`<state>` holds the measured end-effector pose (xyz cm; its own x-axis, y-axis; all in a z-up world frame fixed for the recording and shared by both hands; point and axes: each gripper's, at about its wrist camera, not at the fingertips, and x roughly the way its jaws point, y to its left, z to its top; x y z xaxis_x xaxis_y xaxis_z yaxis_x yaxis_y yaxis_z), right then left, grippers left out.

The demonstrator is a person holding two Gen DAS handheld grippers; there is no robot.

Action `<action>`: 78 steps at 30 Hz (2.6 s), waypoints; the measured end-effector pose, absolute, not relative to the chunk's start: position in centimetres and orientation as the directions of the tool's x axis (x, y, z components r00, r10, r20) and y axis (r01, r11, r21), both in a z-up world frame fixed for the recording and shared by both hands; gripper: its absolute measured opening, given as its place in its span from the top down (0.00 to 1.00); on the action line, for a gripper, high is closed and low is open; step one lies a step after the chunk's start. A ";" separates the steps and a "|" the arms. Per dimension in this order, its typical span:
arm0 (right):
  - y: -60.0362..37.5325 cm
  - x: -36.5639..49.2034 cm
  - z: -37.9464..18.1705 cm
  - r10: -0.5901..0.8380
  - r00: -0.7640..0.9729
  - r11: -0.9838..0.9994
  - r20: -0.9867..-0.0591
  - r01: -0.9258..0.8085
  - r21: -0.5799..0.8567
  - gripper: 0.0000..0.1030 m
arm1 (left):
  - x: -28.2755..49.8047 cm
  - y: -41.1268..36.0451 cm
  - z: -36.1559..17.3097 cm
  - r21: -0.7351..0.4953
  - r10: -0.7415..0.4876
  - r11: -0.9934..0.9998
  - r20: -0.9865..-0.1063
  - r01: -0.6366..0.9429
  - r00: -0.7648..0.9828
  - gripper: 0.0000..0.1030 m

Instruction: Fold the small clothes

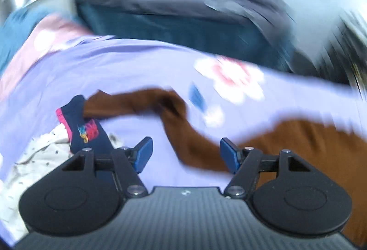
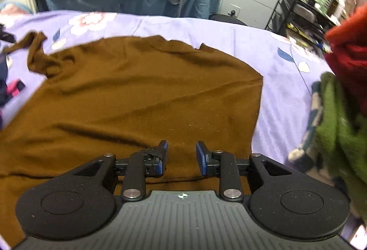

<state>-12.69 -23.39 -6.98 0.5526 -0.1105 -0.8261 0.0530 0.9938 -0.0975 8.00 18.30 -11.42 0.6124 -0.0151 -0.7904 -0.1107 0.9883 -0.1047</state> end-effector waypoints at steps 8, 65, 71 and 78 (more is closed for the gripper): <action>-22.7 -15.9 -5.6 -0.130 0.506 0.991 -0.852 0.088 -0.099 0.55 | 18.1 25.9 -17.4 -0.295 -0.031 0.823 -0.877 -0.485 0.480 0.51; -21.1 -7.0 -8.8 0.115 0.487 0.957 -0.866 0.178 0.227 0.95 | -9.0 8.8 -14.6 -0.039 -0.225 0.869 -0.919 0.493 0.322 0.57; -23.7 -15.1 -1.9 0.198 0.475 0.928 -0.858 0.191 0.320 0.95 | -5.9 10.9 -12.9 0.008 -0.188 0.902 -0.893 0.432 0.409 0.56; -21.4 -22.8 -5.1 0.239 0.232 0.947 -0.943 0.157 0.279 0.95 | -2.1 10.4 -13.3 0.047 -0.169 0.894 -0.885 0.445 0.434 0.56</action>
<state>-22.79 -21.41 -5.13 0.2323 0.2395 -0.9427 0.1569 0.9473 0.2793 -2.09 10.38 -13.28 0.4344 -0.1692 -0.8847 0.4448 0.8944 0.0474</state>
